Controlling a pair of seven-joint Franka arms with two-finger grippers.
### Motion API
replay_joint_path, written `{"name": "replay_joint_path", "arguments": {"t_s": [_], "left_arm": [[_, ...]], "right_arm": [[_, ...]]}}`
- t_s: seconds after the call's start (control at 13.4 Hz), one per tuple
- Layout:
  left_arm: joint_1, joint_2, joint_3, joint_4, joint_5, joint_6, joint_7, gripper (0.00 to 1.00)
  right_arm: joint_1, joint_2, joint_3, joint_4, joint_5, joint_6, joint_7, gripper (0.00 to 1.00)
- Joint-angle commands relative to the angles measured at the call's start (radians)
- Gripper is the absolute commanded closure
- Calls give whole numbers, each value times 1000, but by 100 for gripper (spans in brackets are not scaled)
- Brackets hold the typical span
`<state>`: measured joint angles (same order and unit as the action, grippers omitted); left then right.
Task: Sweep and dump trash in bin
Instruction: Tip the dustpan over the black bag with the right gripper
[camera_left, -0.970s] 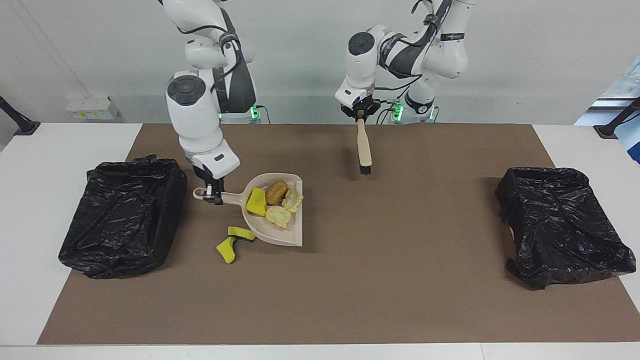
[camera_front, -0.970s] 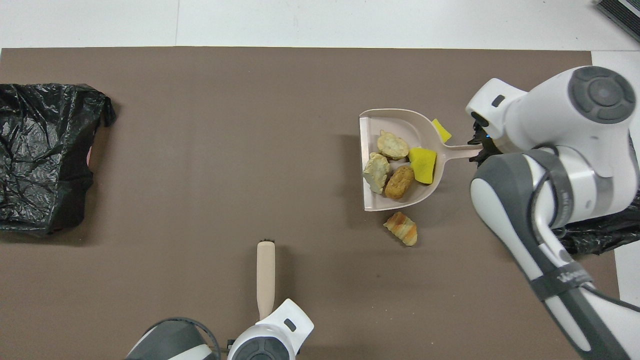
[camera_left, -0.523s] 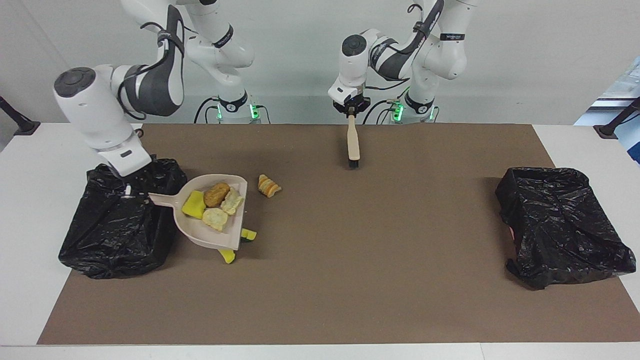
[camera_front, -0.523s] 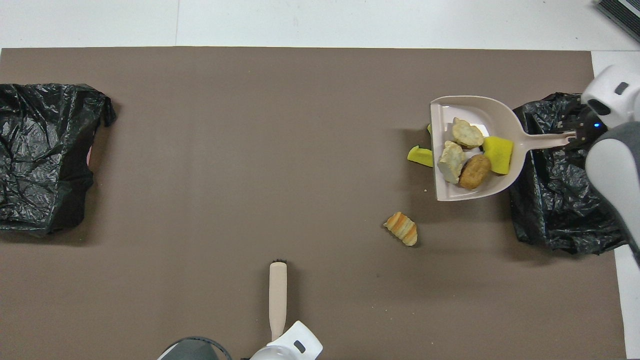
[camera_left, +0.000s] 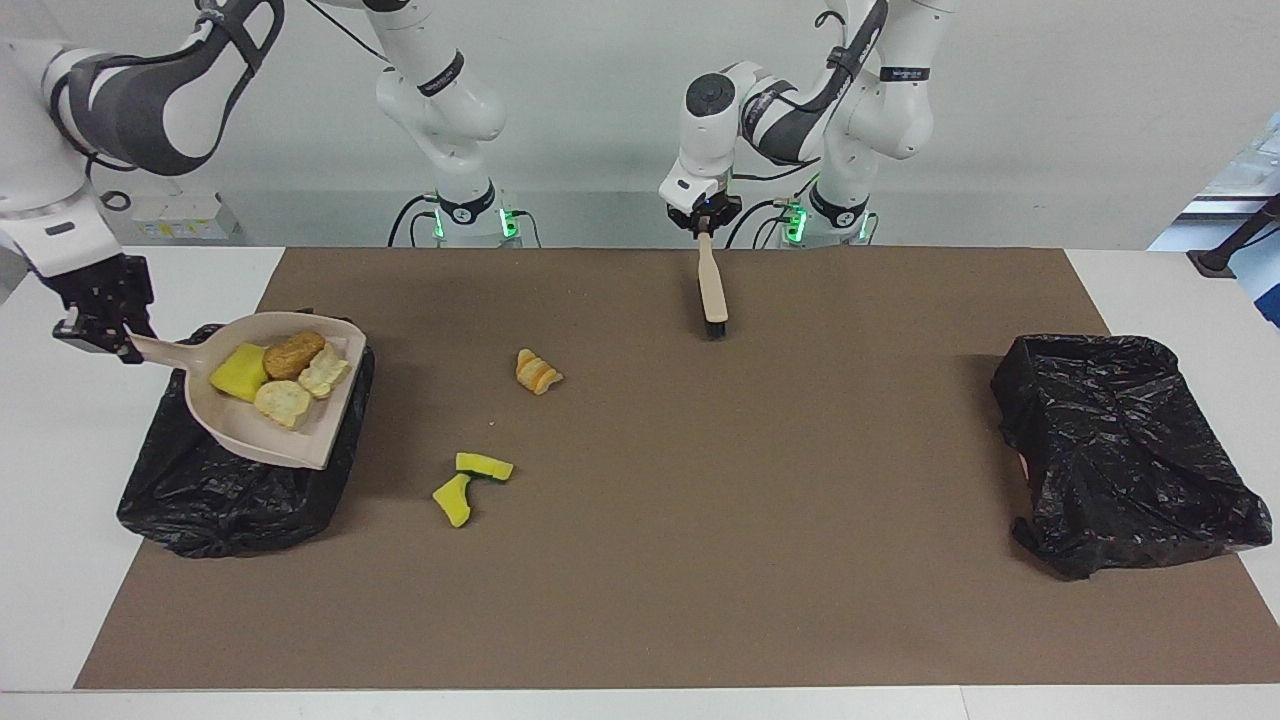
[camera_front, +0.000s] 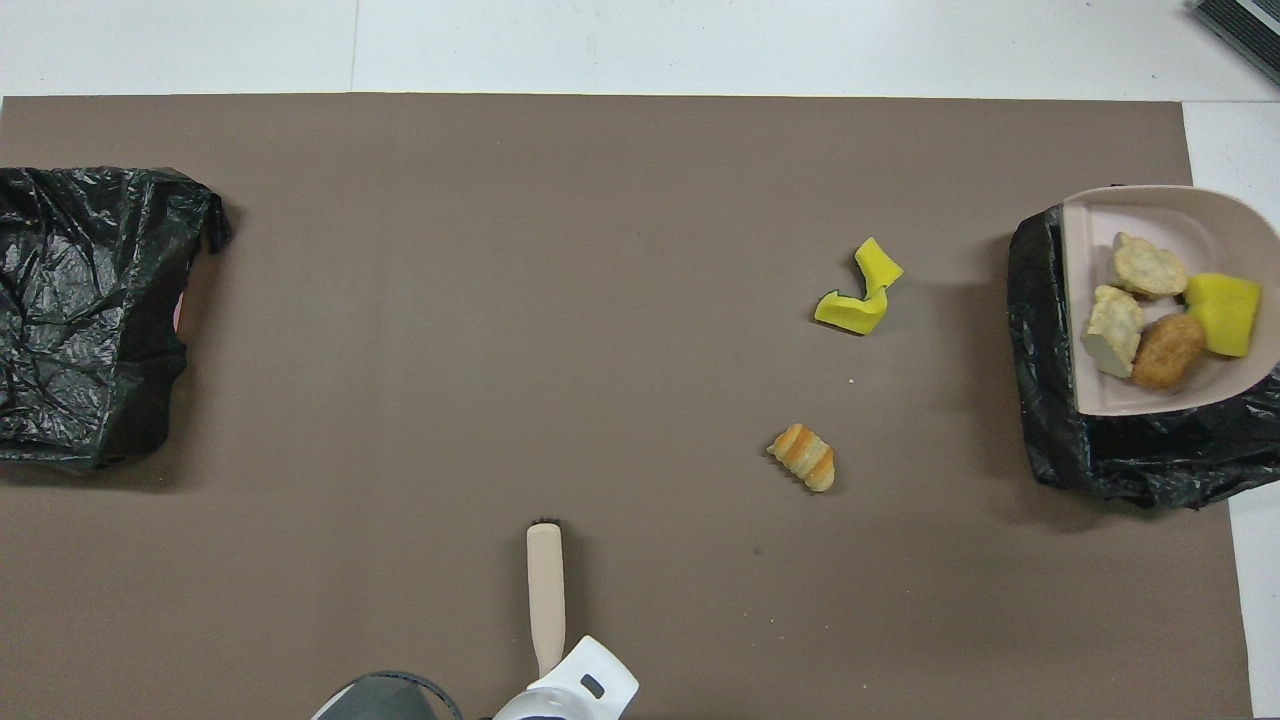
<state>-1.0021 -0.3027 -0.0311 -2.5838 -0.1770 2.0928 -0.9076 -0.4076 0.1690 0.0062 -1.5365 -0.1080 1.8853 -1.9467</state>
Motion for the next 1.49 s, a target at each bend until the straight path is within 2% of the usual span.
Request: {"name": "replay_joint_path", "arguments": {"t_s": [0.0, 0.22, 0.37, 0.67, 0.75, 0.9, 0.97, 1.12, 1.19, 1.27, 1.34, 1.42], "left_arm": [[-6, -13, 11, -24, -12, 29, 1, 100], [-4, -12, 11, -24, -12, 29, 35, 100], [-4, 2, 13, -24, -12, 33, 58, 100], [3, 10, 13, -21, -21, 39, 58, 100], [14, 11, 13, -21, -29, 39, 59, 94], [16, 25, 13, -13, -32, 39, 81, 72], [17, 30, 14, -9, -32, 39, 96, 65], [40, 46, 14, 14, -32, 29, 136, 57], [55, 69, 16, 46, -32, 18, 153, 46], [68, 94, 16, 82, -29, 7, 165, 30], [77, 111, 19, 123, -18, -8, 167, 7], [112, 119, 19, 161, 2, -20, 168, 0]], "right_arm": [[-37, 3, 11, 15, -96, 3, -11, 100], [-28, -12, 15, -11, -325, 107, 70, 100], [-13, -22, 26, -30, -474, 109, 155, 100], [38, -49, 23, -80, -594, 95, 251, 100], [58, -54, 23, -82, -652, 78, 287, 100], [88, -68, 24, -93, -731, 29, 353, 100], [101, -75, 23, -100, -745, 25, 374, 100], [112, -97, 26, -100, -777, 9, 382, 100], [130, -108, 24, -100, -795, 5, 381, 100], [156, -115, 24, -100, -829, -12, 387, 100], [183, -117, 24, -100, -861, -34, 397, 100], [196, -124, 26, -111, -875, -40, 425, 100]]}}
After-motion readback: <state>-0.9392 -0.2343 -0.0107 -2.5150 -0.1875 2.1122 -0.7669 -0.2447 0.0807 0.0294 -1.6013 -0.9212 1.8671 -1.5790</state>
